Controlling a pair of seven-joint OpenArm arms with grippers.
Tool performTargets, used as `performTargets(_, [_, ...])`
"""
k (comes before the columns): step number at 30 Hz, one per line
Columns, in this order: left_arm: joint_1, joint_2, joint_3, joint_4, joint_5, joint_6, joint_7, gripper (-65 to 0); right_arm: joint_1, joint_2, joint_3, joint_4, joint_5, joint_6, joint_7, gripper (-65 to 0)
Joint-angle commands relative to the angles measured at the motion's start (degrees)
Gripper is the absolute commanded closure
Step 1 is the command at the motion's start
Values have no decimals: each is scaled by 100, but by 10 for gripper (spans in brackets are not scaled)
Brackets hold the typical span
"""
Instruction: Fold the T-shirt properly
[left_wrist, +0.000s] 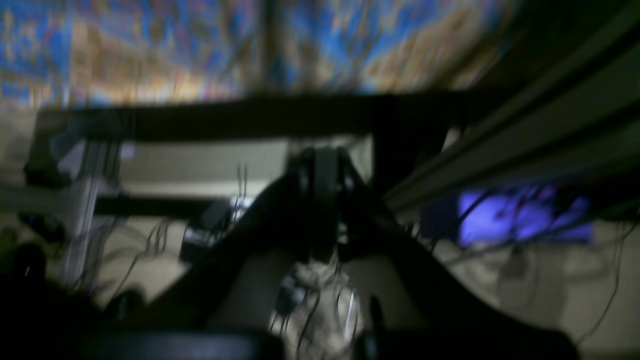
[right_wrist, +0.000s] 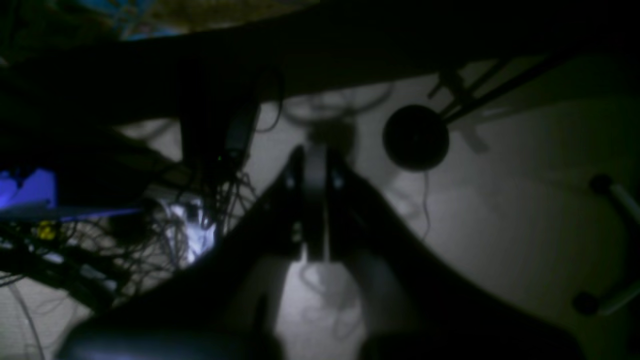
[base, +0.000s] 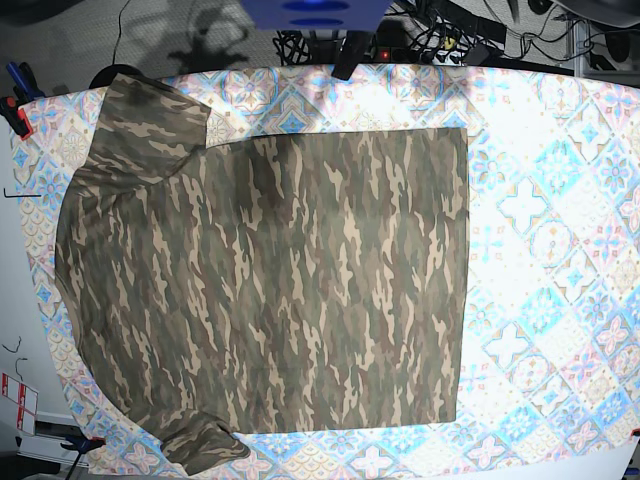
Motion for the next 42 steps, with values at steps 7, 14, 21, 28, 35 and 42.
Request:
performTargets(7, [1450,10,12,3071,23,17,-165,0,-129,44,-15,-16,3,-10,165,0])
performTargets(14, [1784,10,12,4188,23,17,-156,0,-260,44,-15,252,-6,8,173,0])
performTargets(21, [1863,10,21,4759,23,17,-156,0,-1474,44,-15,2951,-6,8,147,0])
performTargets(28, [2453,10,21,6676,23,17,1285,0,-2423,62,3,5535,-6,8,-1374,0])
performTargets(35, [2620,-25,-6,8733,-56,17,3721,0,-2907,203,38,8137,-6,16,-3299,0])
performTargets(42, [2321,-34,-41,10016,-425,17,5971,0,-2590,396,29,9518,3,16,-5383,0])
